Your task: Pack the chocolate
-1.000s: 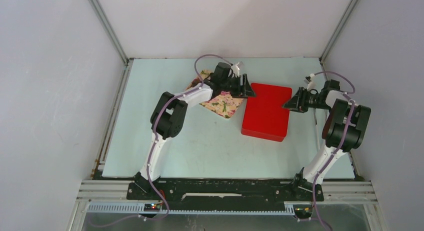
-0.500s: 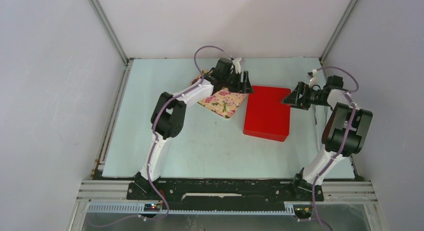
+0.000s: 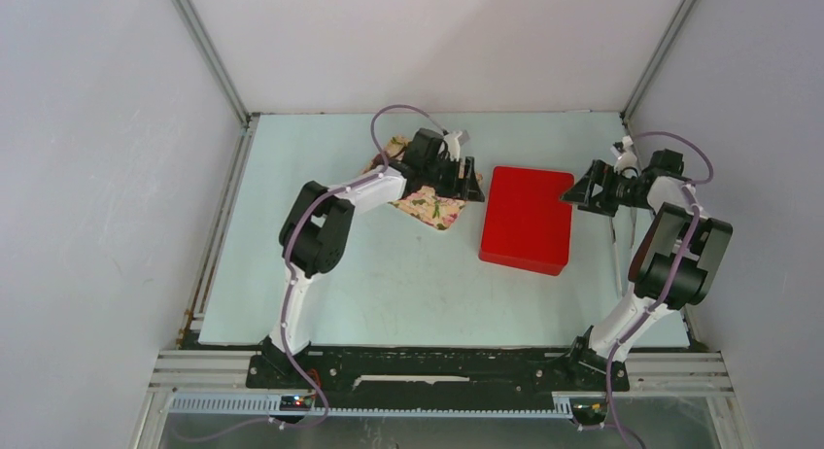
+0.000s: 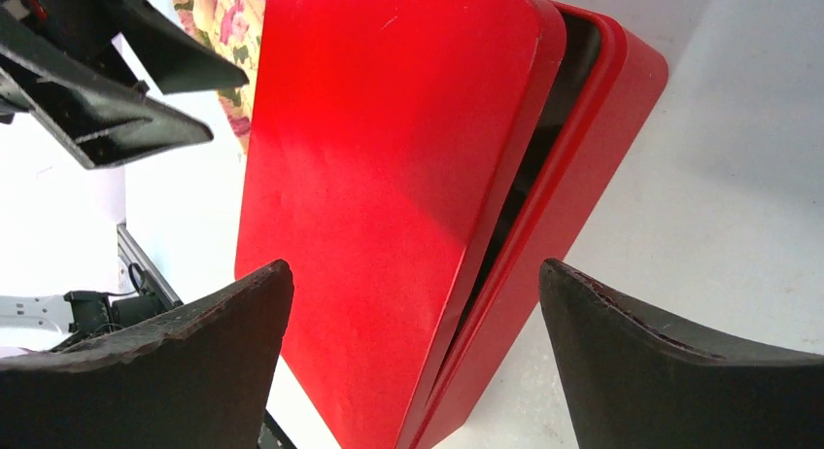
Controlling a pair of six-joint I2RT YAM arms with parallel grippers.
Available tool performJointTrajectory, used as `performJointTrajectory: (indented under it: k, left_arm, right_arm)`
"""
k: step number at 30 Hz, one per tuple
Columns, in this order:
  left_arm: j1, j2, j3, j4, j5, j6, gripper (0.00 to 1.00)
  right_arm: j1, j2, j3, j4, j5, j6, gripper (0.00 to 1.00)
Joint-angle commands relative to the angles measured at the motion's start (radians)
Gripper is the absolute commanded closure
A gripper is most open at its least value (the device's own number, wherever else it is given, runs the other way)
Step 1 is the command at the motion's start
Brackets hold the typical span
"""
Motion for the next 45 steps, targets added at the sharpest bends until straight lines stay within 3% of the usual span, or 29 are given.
performJointTrajectory:
  k: [1,8,14,22,29,33,39,45]
  left_arm:
    - [-0.001,-0.126,-0.101,0.152,0.149,-0.031,0.28]
    - [-0.003,-0.160,-0.216,0.220,0.150,-0.051,0.28]
    - [-0.016,-0.112,-0.184,0.255,0.193,-0.084,0.28]
    - [-0.035,0.086,0.097,0.152,0.141,-0.111,0.34]
    - [-0.035,0.294,0.440,-0.006,0.069,-0.074,0.39]
    - [-0.045,0.305,0.470,0.007,0.017,-0.052,0.37]
    - [-0.038,0.277,0.352,0.065,0.085,-0.146,0.37]
    - [-0.007,0.088,-0.034,0.352,0.199,-0.280,0.38]
  right_arm:
    - [-0.015,-0.032,0.006,0.010,-0.046,0.019,0.00]
    - [-0.050,-0.026,0.005,-0.012,0.056,0.008,0.00]
    - [-0.028,0.034,0.006,0.031,0.055,0.017,0.00]
    - [0.089,0.192,0.167,0.006,0.116,0.031,0.08]
    - [0.091,0.338,0.313,-0.025,0.124,0.073,0.14]
    - [0.102,0.353,0.313,-0.023,0.106,0.064,0.14]
    - [0.117,0.354,0.305,-0.041,0.031,0.069,0.16]
    - [0.158,0.311,0.218,-0.037,-0.028,0.072,0.17]
